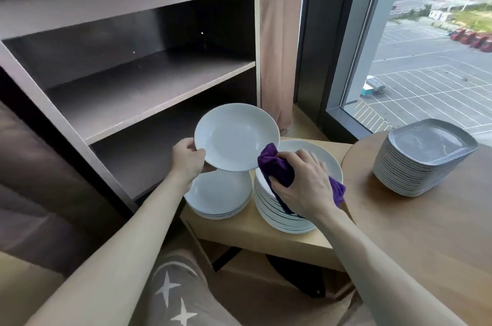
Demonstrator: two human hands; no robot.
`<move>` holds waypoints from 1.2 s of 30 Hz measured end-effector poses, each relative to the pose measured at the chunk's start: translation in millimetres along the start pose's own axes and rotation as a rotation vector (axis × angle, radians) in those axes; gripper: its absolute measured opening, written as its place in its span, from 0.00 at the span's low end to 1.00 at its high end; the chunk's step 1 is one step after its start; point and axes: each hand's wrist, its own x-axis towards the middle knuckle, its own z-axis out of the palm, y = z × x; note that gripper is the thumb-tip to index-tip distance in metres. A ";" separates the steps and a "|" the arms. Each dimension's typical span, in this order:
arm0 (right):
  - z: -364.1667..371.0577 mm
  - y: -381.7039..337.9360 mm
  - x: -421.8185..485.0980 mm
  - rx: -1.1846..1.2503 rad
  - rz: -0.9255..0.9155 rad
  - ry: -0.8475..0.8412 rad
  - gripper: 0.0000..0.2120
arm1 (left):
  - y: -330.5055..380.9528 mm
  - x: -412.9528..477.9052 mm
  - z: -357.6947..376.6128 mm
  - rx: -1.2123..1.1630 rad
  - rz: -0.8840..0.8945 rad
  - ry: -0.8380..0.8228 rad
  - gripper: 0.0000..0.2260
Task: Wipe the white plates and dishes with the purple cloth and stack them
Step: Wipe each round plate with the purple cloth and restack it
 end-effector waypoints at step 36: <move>-11.5 36.1 10.1 -0.255 0.177 -0.133 0.12 | -115.0 -11.1 -37.4 0.615 -0.254 0.064 0.17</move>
